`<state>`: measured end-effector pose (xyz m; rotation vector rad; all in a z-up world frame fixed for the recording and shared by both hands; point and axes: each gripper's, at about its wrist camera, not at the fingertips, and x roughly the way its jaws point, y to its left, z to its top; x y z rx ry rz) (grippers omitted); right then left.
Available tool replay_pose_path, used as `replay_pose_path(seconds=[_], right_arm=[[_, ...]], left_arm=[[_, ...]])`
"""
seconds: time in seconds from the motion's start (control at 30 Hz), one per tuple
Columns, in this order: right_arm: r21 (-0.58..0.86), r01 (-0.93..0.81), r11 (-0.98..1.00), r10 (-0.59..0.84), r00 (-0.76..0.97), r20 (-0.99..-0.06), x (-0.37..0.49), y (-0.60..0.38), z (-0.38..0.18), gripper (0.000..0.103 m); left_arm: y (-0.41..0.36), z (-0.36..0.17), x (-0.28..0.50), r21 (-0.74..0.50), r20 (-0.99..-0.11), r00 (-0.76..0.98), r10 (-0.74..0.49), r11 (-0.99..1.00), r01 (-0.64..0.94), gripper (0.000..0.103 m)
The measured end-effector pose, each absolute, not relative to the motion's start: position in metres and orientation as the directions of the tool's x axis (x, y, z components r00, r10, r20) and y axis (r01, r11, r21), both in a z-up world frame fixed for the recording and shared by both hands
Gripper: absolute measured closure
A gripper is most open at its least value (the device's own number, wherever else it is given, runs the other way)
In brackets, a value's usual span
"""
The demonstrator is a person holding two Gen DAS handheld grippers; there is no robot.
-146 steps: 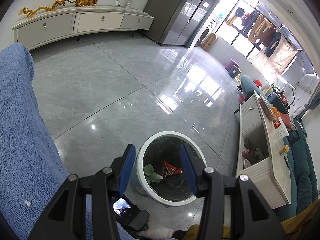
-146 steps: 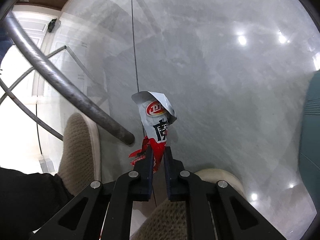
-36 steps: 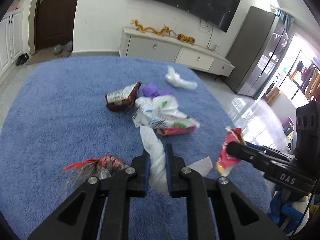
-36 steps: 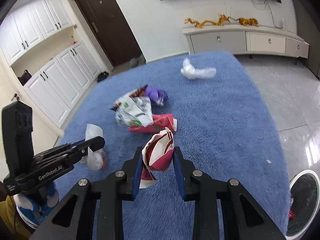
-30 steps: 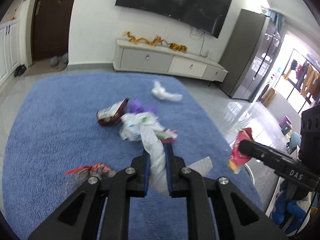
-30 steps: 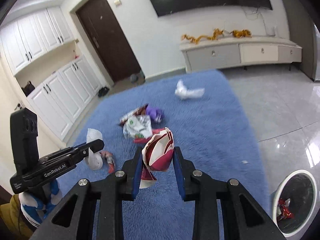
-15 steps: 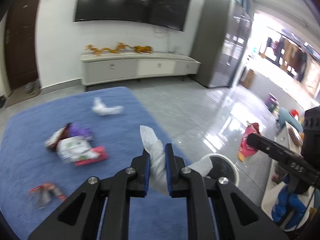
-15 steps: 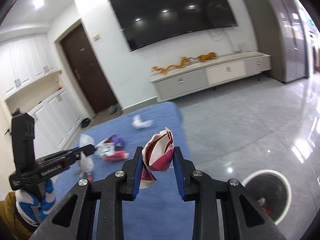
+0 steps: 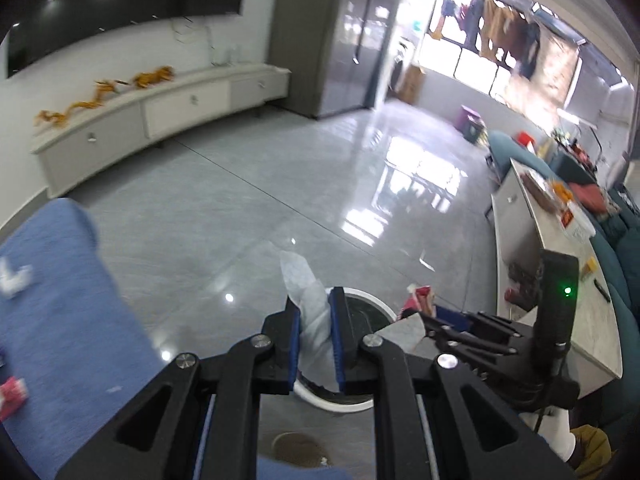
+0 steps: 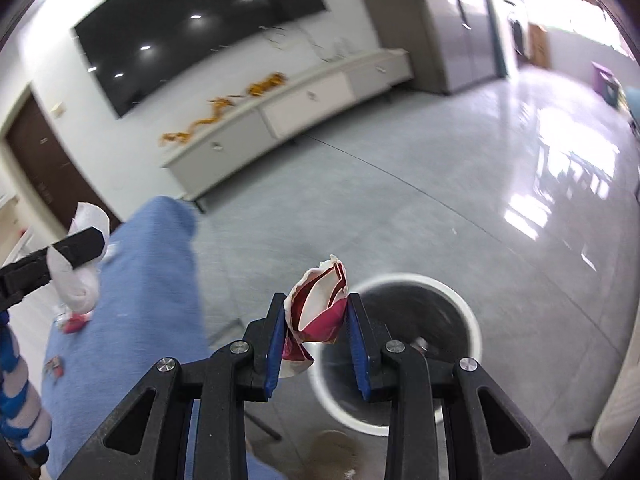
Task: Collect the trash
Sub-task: 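Carry both items over the bin and open both tools to drop them, then turn both tools back toward the trash on the rug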
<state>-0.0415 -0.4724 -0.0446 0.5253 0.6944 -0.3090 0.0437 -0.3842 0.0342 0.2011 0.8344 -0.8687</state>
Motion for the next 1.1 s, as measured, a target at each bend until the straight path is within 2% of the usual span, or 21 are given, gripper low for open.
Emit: replay_pose_path(seconds=[0.23,0.3,0.33,0.37,0.4,0.43,0.47,0.53,0.83,1.1], right_arm=[[0.344,0.512,0.787,-0.111,0.666,-0.738,-0.038,-0.512,-0.081,0.072],[0.335,0.528,0.780,-0.118,0.650,-0.750,-0.043,-0.520,-0.088,0.064],[0.329,0.537,0.776,-0.126,0.644,-0.755,-0.044,-0.522,-0.091,0.050],[0.326,0.545,0.773,-0.133,0.641,-0.756,-0.044,-0.524,-0.093,0.042],[0.324,0.551,0.769,-0.138,0.638,-0.757,-0.043,-0.525,-0.094,0.041],[0.327,0.556,0.764,-0.138,0.637,-0.758,-0.043,-0.527,-0.094,0.041],[0.329,0.559,0.761,-0.140,0.637,-0.758,-0.044,-0.528,-0.095,0.041],[0.329,0.566,0.756,-0.146,0.635,-0.758,-0.045,-0.530,-0.094,0.041],[0.335,0.586,0.738,-0.186,0.654,-0.733,-0.067,-0.528,-0.071,0.041],[0.333,0.561,0.758,-0.234,0.710,-0.664,-0.090,-0.506,-0.016,0.041]], left_arm=[[-0.445,-0.022,0.067,-0.264,-0.774,0.221,-0.593,0.620,0.739,0.089],[-0.454,-0.035,0.075,-0.304,-0.783,0.177,-0.596,0.616,0.727,0.087],[-0.455,-0.040,0.076,-0.320,-0.785,0.162,-0.598,0.615,0.721,0.086],[-0.456,-0.044,0.077,-0.333,-0.786,0.149,-0.601,0.613,0.716,0.084],[-0.457,-0.048,0.080,-0.350,-0.786,0.131,-0.604,0.610,0.711,0.082],[-0.458,-0.051,0.081,-0.363,-0.785,0.119,-0.608,0.607,0.707,0.074],[-0.458,-0.051,0.082,-0.375,-0.781,0.114,-0.614,0.608,0.700,0.060],[-0.449,-0.049,0.084,-0.383,-0.769,0.124,-0.627,0.607,0.696,0.049],[-0.432,-0.018,0.072,-0.345,-0.735,0.192,-0.650,0.603,0.720,0.049],[-0.381,0.030,0.053,-0.284,-0.685,0.292,-0.668,0.614,0.737,0.049]])
